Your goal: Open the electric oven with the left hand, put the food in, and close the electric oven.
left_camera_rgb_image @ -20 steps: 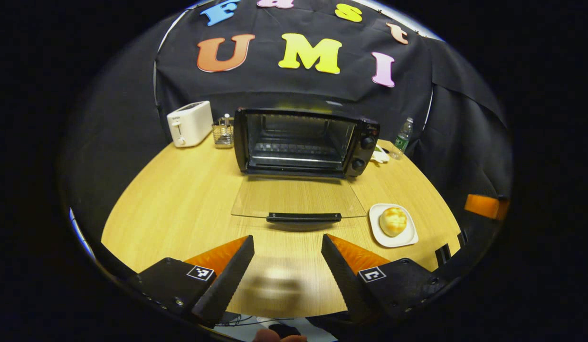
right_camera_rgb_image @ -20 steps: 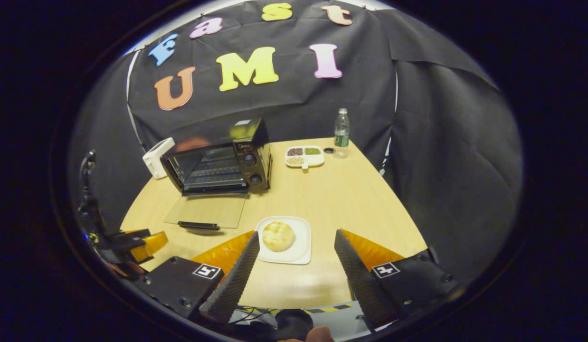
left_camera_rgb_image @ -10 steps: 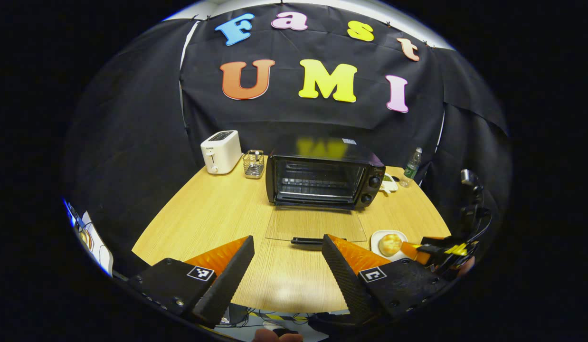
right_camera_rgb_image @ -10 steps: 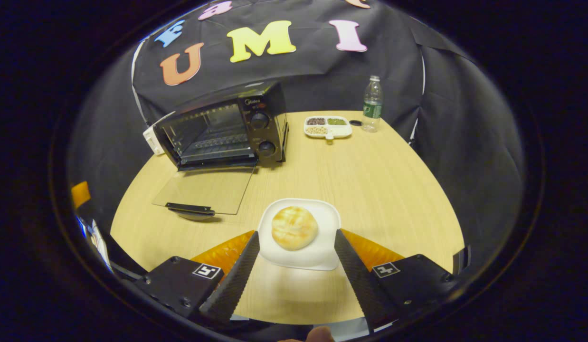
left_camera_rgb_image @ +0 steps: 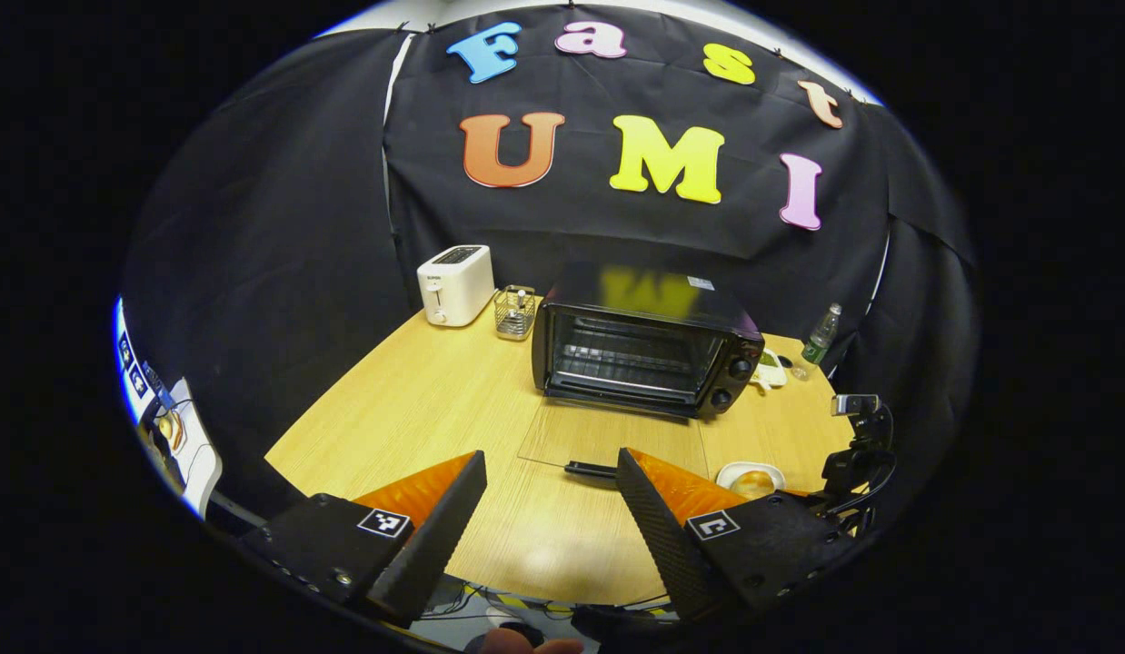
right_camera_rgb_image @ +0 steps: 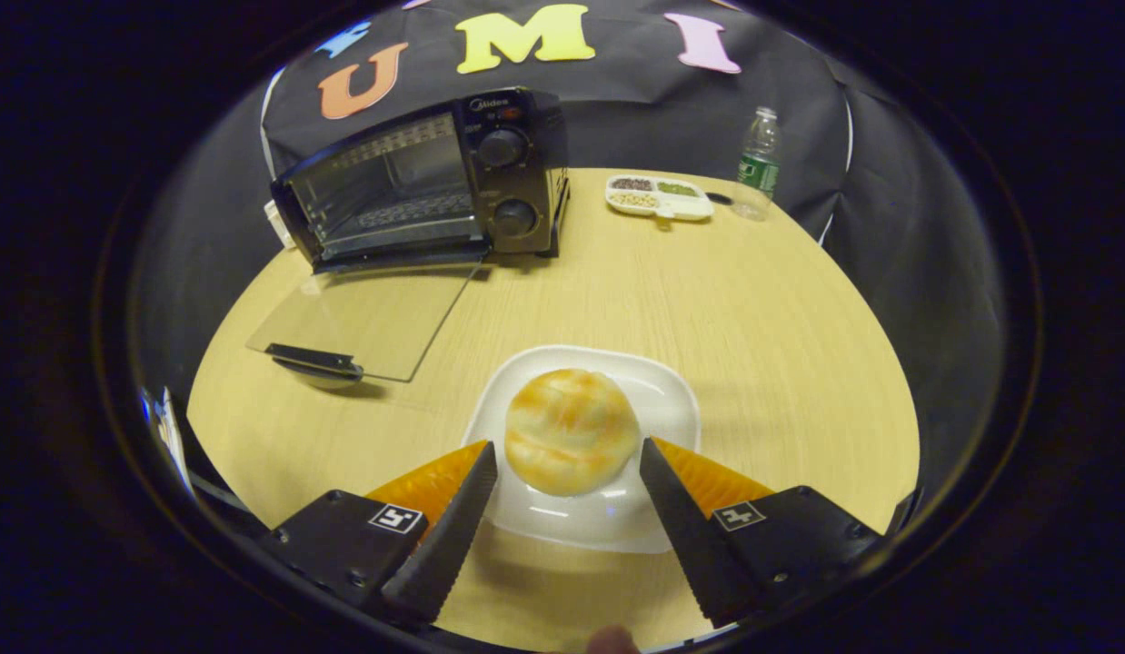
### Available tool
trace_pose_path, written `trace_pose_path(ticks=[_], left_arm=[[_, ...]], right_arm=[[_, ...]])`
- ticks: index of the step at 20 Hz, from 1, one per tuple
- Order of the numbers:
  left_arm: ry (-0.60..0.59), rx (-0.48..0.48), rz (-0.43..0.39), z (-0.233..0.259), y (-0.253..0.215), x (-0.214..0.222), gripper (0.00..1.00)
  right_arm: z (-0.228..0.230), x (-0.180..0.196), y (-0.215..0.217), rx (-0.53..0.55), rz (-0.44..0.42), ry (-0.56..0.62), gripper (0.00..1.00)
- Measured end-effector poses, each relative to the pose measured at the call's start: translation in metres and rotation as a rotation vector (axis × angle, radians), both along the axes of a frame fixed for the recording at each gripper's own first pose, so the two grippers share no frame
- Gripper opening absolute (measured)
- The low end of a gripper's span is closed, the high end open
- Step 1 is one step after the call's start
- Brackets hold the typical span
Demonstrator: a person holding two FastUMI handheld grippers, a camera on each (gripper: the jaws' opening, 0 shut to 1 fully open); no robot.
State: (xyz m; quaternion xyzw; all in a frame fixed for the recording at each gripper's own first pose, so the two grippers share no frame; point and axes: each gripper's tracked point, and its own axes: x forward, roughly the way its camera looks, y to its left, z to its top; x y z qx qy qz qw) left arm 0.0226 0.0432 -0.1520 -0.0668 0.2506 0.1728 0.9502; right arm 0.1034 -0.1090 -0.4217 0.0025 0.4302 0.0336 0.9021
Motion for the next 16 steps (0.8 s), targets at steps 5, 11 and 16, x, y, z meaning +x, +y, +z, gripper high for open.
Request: trace_pose_path(ticks=[5,11,16], left_arm=[[0.005,-0.015,-0.011,-0.002,0.008,0.002,0.95],[-0.04,-0.014,-0.123,0.007,0.011,0.015,0.95],[-0.094,-0.028,-0.219,0.016,0.012,0.031,0.95]], right_arm=[[-0.002,0.001,-0.004,-0.014,-0.026,0.003,0.84],[0.039,-0.014,-0.002,0.003,-0.085,-0.061,0.67],[0.071,-0.042,0.019,0.071,-0.149,-0.076,0.65]])
